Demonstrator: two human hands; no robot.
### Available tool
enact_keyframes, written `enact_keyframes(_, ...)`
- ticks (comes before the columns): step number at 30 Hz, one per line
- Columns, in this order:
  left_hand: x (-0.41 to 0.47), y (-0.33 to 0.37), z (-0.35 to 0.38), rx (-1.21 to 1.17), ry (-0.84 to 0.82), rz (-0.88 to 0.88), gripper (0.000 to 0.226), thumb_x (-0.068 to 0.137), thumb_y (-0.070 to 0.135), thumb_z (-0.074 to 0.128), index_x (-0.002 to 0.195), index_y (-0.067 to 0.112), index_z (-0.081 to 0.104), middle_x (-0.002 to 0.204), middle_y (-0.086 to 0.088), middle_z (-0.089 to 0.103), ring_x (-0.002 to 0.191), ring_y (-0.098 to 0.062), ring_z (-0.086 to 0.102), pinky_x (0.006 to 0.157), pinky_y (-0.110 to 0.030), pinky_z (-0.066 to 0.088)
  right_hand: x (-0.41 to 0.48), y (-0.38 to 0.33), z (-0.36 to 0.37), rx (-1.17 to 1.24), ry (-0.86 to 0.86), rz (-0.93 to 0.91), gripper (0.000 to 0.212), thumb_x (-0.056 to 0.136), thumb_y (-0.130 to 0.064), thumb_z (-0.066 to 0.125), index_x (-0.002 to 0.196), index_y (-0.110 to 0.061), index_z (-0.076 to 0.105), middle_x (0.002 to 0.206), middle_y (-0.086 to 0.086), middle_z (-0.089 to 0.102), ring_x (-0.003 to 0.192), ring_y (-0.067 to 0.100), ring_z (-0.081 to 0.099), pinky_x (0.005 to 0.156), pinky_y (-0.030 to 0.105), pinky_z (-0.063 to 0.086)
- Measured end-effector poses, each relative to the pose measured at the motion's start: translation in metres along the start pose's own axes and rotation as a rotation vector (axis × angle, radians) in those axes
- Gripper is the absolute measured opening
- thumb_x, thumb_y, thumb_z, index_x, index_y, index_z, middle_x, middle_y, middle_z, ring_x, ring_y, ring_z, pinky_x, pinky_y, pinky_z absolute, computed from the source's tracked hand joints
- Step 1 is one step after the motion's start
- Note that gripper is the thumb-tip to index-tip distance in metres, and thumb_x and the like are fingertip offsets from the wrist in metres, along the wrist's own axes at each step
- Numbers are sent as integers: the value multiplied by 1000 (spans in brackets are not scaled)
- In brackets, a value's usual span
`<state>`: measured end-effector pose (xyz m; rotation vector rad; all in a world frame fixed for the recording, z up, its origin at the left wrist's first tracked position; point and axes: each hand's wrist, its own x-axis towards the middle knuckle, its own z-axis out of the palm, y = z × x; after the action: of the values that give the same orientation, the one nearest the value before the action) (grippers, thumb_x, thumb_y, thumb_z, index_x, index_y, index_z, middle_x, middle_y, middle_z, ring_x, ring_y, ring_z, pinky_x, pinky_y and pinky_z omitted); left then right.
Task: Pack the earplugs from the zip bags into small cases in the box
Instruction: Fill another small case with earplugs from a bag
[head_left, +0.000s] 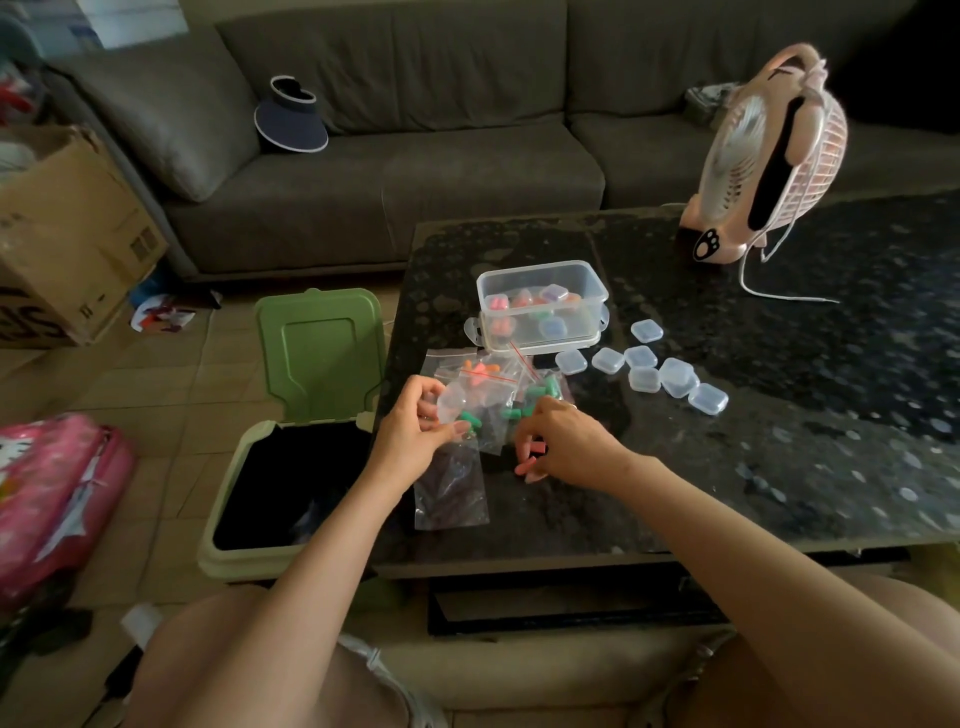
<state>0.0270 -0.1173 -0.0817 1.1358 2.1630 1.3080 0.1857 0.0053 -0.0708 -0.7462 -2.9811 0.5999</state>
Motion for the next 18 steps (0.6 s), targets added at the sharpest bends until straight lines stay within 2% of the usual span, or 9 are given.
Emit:
enact_keyframes(4,2,-5,0,-48,-15,-49,42,73,11,78,99,16,46,103,-13,62,89,-29,63,82,-41,54,3,6,2,72,33,8,18,76,-23,77,85,-12,67,98,0,56,89,12,52,80,26,45)
enact_keyframes(6,1,-3,2,-94,-22,-42,42,73,7,77,96,15,44,107,-11,64,92,-26,65,81,-35,54,4,8,2,113,36,30,16,76,-22,78,80,-13,66,94,1,63,88,16,59,80,30,51)
enact_keyframes(8,0,2,4,-138,-41,-27,41,73,1,75,96,11,42,111,-11,64,91,-16,65,74,-17,53,4,8,2,124,36,47,16,76,-23,78,79,-14,65,91,-1,64,87,16,60,79,32,52)
enact_keyframes(9,0,4,6,-148,-51,-22,41,73,-1,75,97,8,42,111,-14,63,92,-13,64,71,-12,51,4,8,1,116,46,49,16,77,-25,78,80,-14,66,91,-2,62,85,15,59,77,31,52)
enact_keyframes(11,-1,5,9,-168,-64,-5,43,72,-4,74,99,3,42,110,-21,61,90,-11,63,69,-9,50,3,8,-3,123,106,49,18,76,-27,78,81,-15,67,87,-6,56,80,12,55,70,25,45)
enact_keyframes(13,-2,8,11,-188,-83,14,43,71,-3,75,99,3,43,109,-21,62,86,-2,64,71,-11,51,4,5,-11,214,193,58,17,75,-28,78,79,-17,65,84,-7,56,76,10,54,67,21,42)
enact_keyframes(15,-3,9,14,-218,-119,16,43,69,3,78,97,7,45,108,-16,65,87,0,66,81,-22,54,4,0,-18,331,270,58,17,77,-29,77,79,-18,65,85,-4,61,75,10,56,66,18,45)
enact_keyframes(17,-3,10,16,-249,-162,0,46,64,15,80,96,13,47,106,-8,68,94,-11,67,93,-43,51,3,-5,-19,390,319,29,18,77,-30,76,83,-15,68,86,-2,62,74,10,57,67,19,47)
enact_keyframes(18,-4,10,18,-264,-181,0,48,62,20,81,96,15,48,104,-4,69,95,-14,67,96,-49,48,2,-8,-19,397,333,10,19,76,-30,77,84,-14,70,85,-3,61,73,9,56,68,20,47)
